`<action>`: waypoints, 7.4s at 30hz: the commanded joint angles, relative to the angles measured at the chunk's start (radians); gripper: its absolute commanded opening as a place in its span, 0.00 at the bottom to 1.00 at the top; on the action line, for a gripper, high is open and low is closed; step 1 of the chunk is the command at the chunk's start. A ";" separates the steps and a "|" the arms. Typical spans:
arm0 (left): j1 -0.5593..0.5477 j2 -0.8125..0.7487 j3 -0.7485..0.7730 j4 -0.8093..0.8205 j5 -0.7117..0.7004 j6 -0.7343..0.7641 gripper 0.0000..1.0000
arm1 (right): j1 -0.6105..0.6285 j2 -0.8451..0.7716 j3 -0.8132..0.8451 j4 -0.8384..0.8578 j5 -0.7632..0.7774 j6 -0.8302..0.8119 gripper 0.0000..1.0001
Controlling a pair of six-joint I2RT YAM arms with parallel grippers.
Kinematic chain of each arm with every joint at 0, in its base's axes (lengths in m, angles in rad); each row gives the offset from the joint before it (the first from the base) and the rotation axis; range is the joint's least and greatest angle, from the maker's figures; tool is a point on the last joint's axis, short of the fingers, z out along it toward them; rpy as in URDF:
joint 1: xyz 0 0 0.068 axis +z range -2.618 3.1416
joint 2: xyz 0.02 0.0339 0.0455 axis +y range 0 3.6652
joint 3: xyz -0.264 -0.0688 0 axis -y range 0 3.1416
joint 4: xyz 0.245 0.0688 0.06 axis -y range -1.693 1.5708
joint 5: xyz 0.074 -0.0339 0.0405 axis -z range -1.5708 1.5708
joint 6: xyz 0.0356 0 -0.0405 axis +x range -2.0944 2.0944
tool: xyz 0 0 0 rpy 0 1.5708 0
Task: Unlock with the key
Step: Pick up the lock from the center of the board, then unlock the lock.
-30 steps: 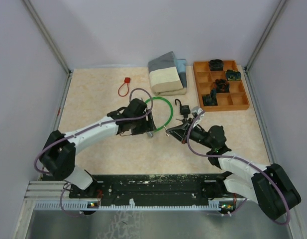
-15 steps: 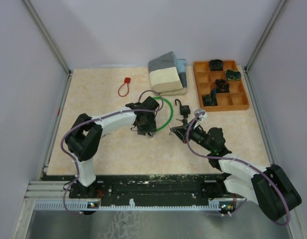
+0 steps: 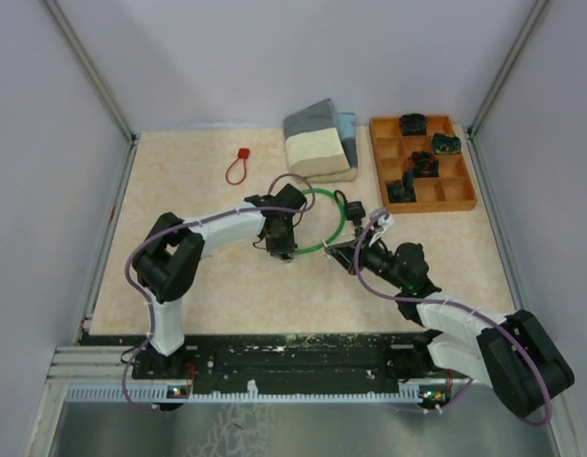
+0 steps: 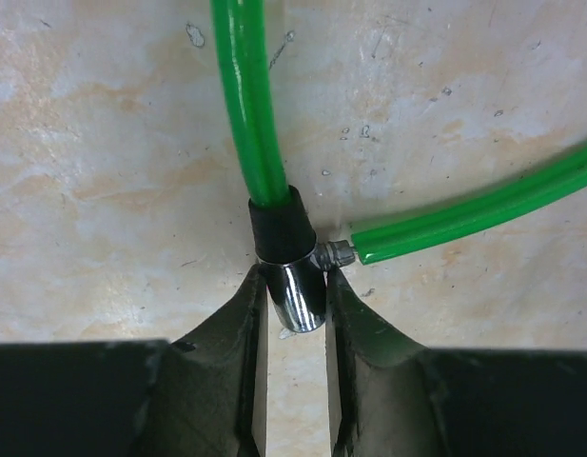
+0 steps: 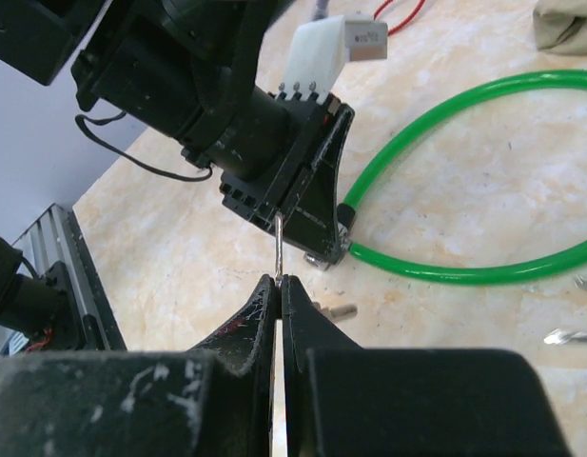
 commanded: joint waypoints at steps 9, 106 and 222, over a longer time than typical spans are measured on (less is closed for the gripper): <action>0.102 -0.167 -0.278 0.257 0.196 -0.084 0.00 | 0.128 0.101 0.107 -0.081 0.026 0.099 0.00; 0.187 -0.435 -0.726 0.786 0.442 -0.473 0.00 | 0.266 0.538 0.270 -0.059 0.097 0.424 0.00; -0.023 -0.474 -0.823 1.032 0.409 -0.732 0.00 | 0.243 0.608 0.262 0.270 0.262 0.334 0.00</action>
